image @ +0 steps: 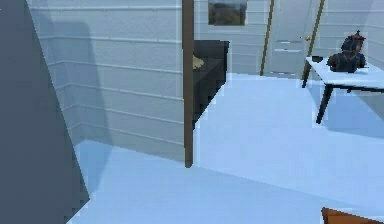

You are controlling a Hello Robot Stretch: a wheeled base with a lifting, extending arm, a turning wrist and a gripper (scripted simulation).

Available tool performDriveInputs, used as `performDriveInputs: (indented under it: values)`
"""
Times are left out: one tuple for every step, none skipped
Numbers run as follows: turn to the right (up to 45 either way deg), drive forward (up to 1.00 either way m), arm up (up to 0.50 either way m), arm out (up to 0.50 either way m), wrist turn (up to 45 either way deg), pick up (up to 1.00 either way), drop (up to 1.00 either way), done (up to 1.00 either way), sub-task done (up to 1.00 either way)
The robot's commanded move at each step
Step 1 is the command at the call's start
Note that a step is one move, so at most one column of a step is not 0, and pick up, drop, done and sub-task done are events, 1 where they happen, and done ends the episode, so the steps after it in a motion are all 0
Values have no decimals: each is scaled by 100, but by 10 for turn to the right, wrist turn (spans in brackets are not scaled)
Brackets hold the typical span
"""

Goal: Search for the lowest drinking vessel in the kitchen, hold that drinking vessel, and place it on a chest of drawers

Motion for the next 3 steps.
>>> performDriveInputs:
  values:
    - [0, 0, 0, 0, 450, 0, 0, 0, 0]
    - [0, 0, 0, 0, 450, 0, 0, 0, 0]
    - [0, 0, 0, 0, 240, 0, 0, 0, 0]
